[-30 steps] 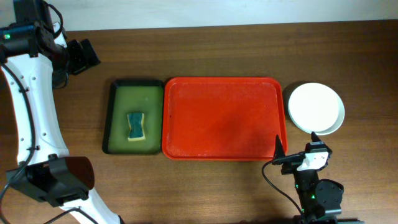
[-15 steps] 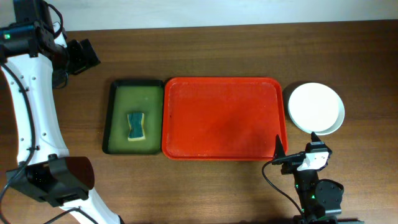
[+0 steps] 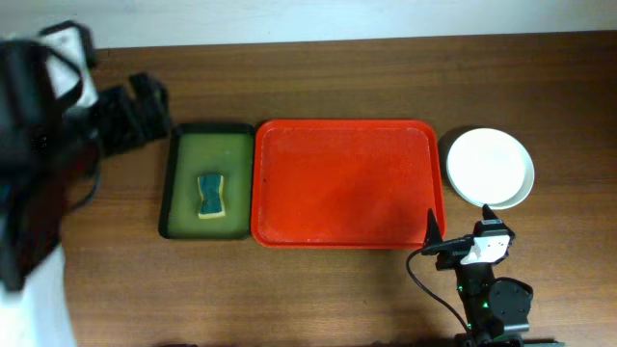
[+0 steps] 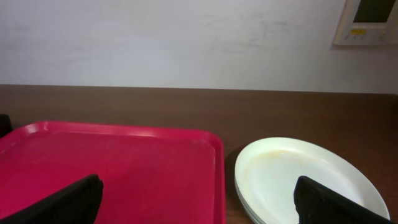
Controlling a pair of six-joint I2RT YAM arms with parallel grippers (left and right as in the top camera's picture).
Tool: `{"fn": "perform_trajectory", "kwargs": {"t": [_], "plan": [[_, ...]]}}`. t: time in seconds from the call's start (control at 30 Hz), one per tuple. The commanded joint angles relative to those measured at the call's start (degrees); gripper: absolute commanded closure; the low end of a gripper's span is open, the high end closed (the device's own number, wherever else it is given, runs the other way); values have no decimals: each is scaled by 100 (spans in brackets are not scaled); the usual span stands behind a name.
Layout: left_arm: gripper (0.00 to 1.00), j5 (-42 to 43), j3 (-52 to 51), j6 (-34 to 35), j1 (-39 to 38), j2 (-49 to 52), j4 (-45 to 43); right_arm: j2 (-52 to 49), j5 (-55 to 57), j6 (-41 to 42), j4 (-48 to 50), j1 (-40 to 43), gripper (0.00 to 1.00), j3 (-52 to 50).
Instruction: Clean dirty plates on tray and stack at the side
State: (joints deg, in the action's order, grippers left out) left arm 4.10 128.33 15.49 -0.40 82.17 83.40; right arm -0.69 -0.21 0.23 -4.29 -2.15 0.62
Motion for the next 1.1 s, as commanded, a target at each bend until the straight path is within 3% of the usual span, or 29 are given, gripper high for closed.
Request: {"fn": "perform_trajectory", "kwargs": {"t": [0.0, 0.07, 0.2, 0.37, 0.5, 0.67, 0.73, 0.8, 0.97, 1.07], "plan": [[0, -238, -42, 31, 20, -708, 448, 33, 92, 72, -42, 31, 1, -31], [1, -236, -540, 33, 20, -1248, 782, 33, 92, 72, -42, 31, 1, -31], [1, -238, -2341, 33, 20, -2634, 629, 33, 92, 72, -42, 31, 1, -31], [1, -236, -5480, 33, 20, -4863, -1161, 33, 92, 72, -42, 31, 1, -31], [1, -234, -7796, 35, 20, -6314, -3314, 33, 92, 72, -42, 31, 1, -31], [1, -238, -10089, 33, 20, -7567, -7189, 33, 92, 72, -42, 31, 1, -31], [0, -304, -11134, 33, 20, -8122, -9457, 33, 92, 72, -42, 31, 1, -31], [1, -372, -11811, 33, 46, -8188, -10699, 33, 92, 72, -42, 31, 1, -31], [1, -391, -12762, 33, 46, -8188, -10649, 33, 92, 72, -42, 31, 2, -31], [1, -435, -12782, -15, 46, -8188, -9370, 33, 92, 72, -42, 31, 1, -31]]}}
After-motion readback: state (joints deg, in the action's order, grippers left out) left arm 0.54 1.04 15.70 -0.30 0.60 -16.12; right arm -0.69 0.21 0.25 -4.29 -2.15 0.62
